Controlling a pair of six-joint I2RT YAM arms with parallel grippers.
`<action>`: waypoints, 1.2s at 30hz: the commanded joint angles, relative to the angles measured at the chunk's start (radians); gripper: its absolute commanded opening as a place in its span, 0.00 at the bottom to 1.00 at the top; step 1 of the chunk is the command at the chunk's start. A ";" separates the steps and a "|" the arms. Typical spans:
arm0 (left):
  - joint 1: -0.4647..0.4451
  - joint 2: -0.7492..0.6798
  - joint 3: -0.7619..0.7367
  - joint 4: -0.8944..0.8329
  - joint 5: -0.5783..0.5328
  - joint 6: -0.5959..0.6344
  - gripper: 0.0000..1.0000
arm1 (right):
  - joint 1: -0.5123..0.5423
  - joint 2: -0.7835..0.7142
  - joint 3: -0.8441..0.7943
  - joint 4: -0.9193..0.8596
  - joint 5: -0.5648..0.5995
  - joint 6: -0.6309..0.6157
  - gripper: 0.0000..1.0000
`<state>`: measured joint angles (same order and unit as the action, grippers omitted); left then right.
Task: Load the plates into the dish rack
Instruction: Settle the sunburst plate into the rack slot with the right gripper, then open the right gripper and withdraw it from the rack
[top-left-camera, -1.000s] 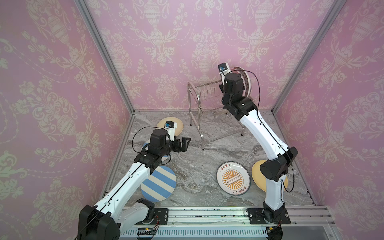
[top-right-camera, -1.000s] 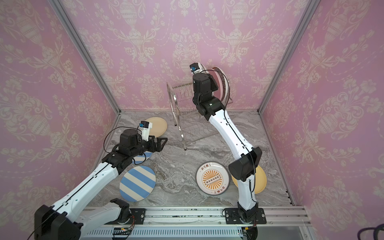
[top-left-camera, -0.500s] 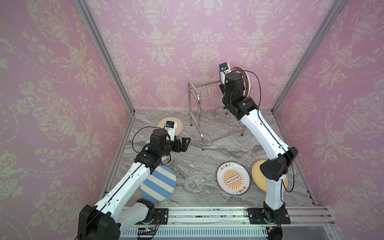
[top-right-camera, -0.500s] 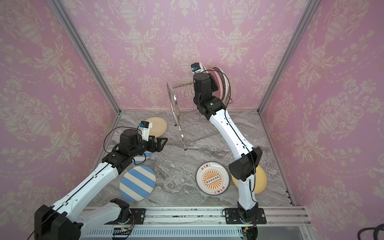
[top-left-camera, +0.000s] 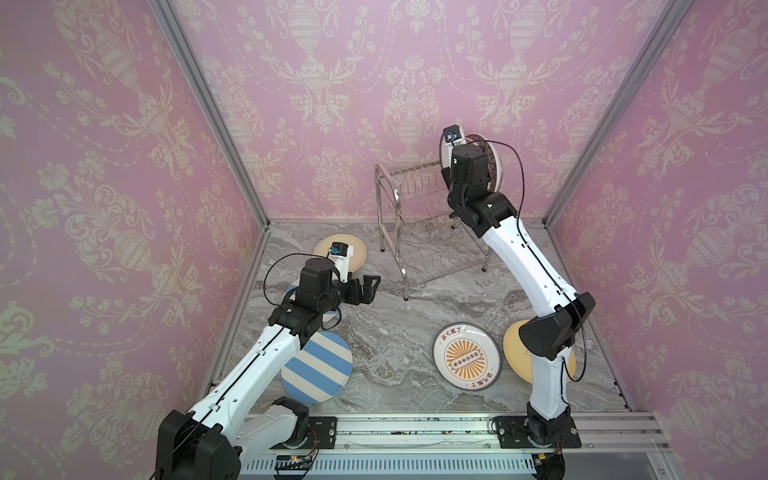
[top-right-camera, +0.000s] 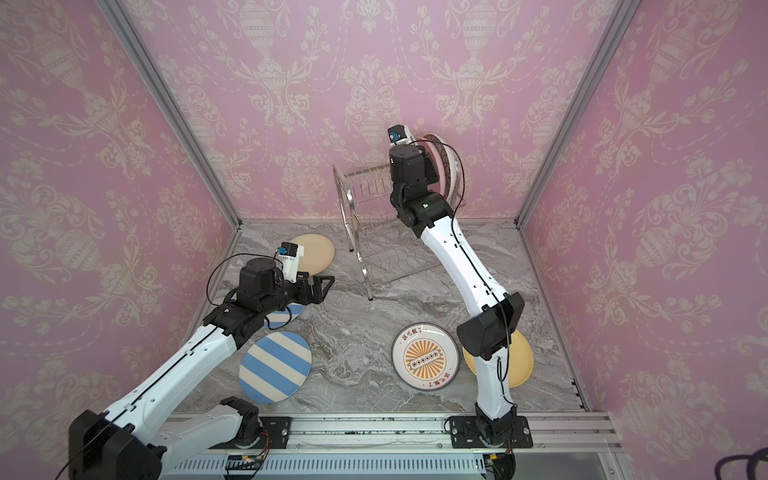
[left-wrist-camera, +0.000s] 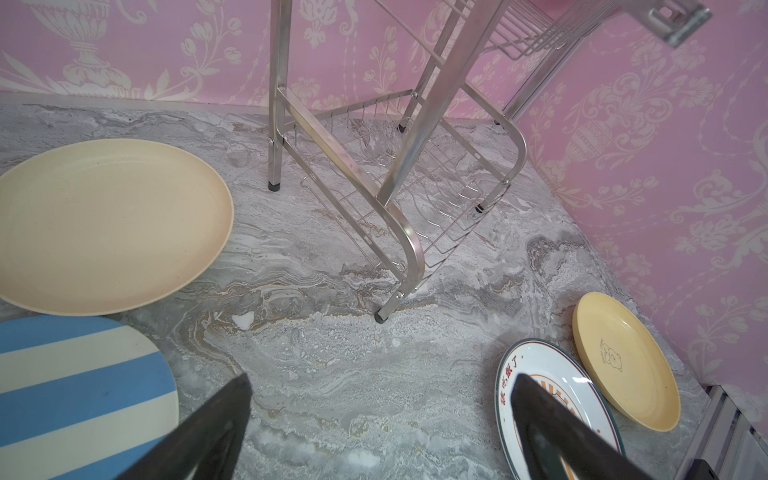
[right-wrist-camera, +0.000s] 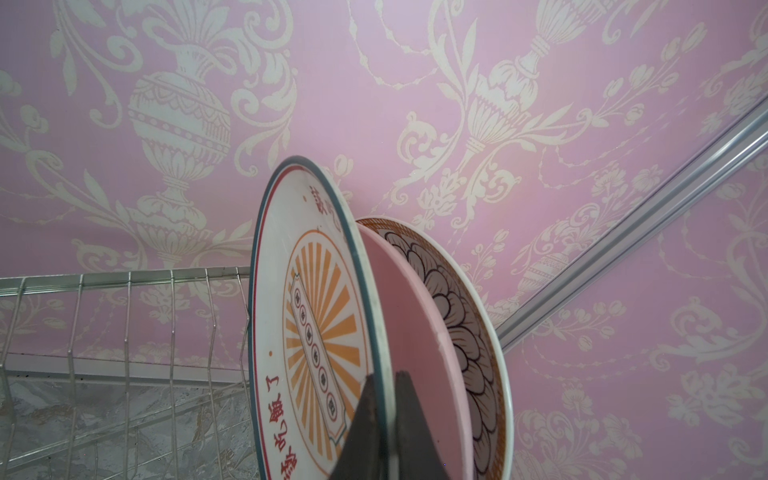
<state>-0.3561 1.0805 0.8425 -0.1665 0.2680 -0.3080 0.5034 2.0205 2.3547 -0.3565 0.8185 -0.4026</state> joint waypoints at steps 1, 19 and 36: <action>0.006 -0.005 0.000 -0.021 0.012 0.003 0.99 | -0.003 0.018 0.067 0.026 0.002 0.003 0.00; 0.008 -0.006 -0.008 -0.027 0.004 0.006 0.99 | -0.034 -0.012 -0.062 0.037 0.000 0.030 0.00; 0.008 0.033 0.086 -0.052 -0.013 0.014 0.99 | -0.081 -0.091 -0.143 -0.062 -0.169 0.129 0.08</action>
<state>-0.3561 1.1027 0.8894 -0.1970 0.2668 -0.3080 0.4400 1.9739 2.2581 -0.3504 0.7078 -0.3367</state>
